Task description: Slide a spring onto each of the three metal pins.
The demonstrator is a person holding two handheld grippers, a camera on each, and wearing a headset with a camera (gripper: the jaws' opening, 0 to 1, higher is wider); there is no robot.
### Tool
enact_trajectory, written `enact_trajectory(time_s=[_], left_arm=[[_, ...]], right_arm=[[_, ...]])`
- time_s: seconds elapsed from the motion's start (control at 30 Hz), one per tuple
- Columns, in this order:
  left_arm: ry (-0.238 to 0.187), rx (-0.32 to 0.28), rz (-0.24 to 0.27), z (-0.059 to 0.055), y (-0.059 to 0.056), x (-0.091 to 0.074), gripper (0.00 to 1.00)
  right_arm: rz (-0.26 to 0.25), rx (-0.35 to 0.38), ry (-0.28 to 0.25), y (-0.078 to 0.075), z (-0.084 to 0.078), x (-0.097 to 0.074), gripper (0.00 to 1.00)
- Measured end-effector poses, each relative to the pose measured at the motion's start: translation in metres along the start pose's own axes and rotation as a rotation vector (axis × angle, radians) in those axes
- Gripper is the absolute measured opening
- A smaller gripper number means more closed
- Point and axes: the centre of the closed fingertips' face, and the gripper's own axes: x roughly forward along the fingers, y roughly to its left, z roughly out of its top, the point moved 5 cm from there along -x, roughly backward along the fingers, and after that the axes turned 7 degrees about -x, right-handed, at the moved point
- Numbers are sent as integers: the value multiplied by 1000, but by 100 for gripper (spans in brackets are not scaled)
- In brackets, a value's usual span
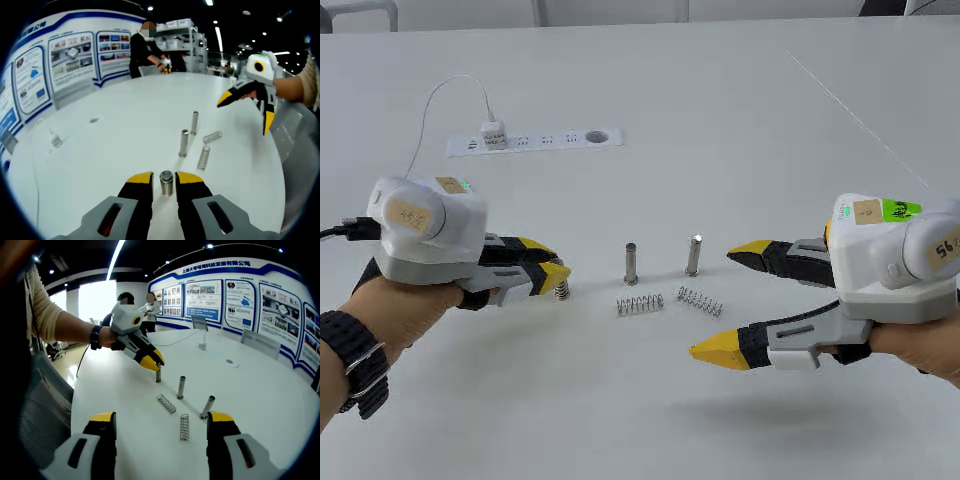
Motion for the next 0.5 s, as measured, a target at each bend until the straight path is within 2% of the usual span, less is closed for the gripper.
enact_trajectory(time_s=[0.5], left_arm=[[-44, -21, 8, 4, 0, -11, 29]], right_arm=[[11, -5, 8, 1, -1, 2, 74]])
